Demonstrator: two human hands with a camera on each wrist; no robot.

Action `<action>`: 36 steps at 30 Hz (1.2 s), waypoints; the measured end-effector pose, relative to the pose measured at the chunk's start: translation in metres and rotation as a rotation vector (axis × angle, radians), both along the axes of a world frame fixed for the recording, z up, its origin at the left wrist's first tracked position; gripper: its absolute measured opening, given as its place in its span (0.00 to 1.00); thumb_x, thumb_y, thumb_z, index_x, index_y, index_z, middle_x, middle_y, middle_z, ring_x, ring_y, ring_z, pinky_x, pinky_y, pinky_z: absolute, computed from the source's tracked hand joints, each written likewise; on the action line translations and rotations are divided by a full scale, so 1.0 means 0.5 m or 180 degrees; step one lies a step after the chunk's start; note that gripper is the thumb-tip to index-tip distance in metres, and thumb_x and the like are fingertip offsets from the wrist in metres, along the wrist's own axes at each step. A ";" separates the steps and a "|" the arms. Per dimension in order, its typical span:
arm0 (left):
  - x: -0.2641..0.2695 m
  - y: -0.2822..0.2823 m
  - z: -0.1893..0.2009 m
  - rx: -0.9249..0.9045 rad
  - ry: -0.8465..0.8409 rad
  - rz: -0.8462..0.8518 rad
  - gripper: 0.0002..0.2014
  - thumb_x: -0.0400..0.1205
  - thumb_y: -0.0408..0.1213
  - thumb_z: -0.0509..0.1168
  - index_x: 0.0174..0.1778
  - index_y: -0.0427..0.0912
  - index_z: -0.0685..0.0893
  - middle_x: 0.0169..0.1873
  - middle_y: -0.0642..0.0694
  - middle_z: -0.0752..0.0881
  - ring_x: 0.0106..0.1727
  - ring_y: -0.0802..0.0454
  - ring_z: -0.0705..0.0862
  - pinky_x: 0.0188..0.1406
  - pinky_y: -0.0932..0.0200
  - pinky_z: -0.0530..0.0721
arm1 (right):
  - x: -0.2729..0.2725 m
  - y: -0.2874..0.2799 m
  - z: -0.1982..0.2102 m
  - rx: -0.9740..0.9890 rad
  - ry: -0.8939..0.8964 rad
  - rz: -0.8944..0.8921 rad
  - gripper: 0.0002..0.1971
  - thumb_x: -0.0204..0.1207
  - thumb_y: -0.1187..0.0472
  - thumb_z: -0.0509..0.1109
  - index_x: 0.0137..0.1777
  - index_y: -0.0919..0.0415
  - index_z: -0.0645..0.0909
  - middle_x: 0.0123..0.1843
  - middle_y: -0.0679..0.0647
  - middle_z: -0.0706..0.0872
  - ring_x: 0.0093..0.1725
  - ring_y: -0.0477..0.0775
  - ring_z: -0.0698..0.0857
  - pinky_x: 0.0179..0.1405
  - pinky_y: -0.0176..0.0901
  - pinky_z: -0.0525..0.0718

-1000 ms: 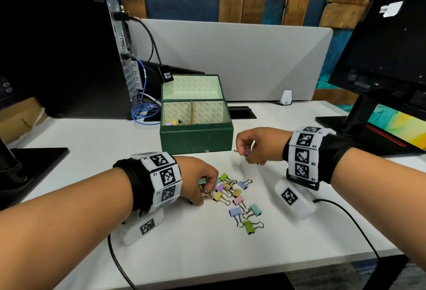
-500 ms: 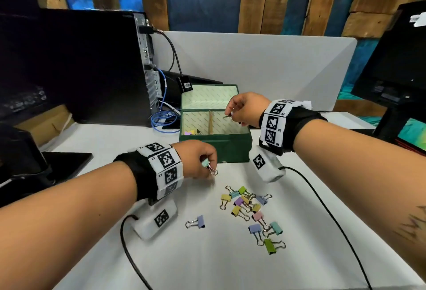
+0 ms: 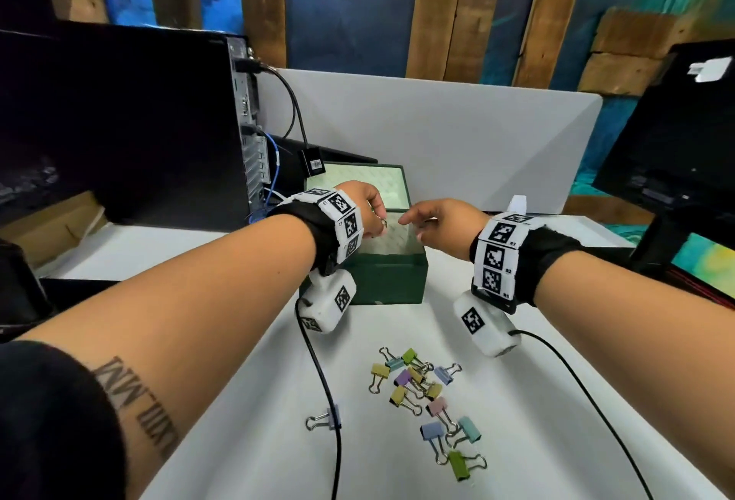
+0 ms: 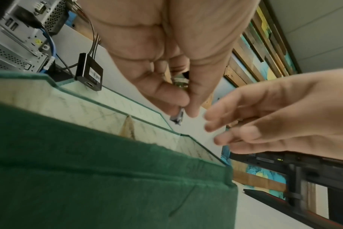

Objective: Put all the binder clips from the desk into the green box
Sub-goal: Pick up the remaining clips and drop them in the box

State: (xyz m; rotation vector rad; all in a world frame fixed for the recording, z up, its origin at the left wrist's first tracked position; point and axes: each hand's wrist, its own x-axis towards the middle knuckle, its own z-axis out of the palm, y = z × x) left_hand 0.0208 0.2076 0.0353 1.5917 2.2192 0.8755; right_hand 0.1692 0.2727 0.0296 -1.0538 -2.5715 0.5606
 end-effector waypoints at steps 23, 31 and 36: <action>0.052 -0.185 -0.075 -0.1723 0.0799 -0.1069 0.09 0.70 0.43 0.75 0.43 0.51 0.85 0.37 0.48 0.87 0.32 0.53 0.81 0.29 0.65 0.79 | 0.119 -0.108 -0.089 -0.0385 -0.1846 0.0850 0.24 0.74 0.54 0.71 0.70 0.42 0.75 0.68 0.45 0.80 0.53 0.42 0.76 0.56 0.34 0.69; 0.061 -0.243 -0.135 -0.2324 0.1107 -0.1468 0.15 0.68 0.44 0.77 0.45 0.56 0.79 0.36 0.57 0.82 0.41 0.51 0.84 0.48 0.56 0.84 | 0.108 -0.137 -0.104 -0.0035 -0.2066 0.1161 0.30 0.74 0.61 0.68 0.74 0.39 0.68 0.76 0.45 0.71 0.74 0.49 0.71 0.71 0.41 0.67; 0.074 -0.229 -0.134 -0.2135 0.1114 -0.1462 0.08 0.72 0.40 0.73 0.36 0.52 0.78 0.30 0.56 0.84 0.36 0.54 0.84 0.39 0.62 0.83 | 0.139 -0.128 -0.100 -0.0054 -0.2137 0.0962 0.30 0.72 0.60 0.70 0.74 0.39 0.68 0.72 0.46 0.72 0.69 0.51 0.74 0.70 0.44 0.73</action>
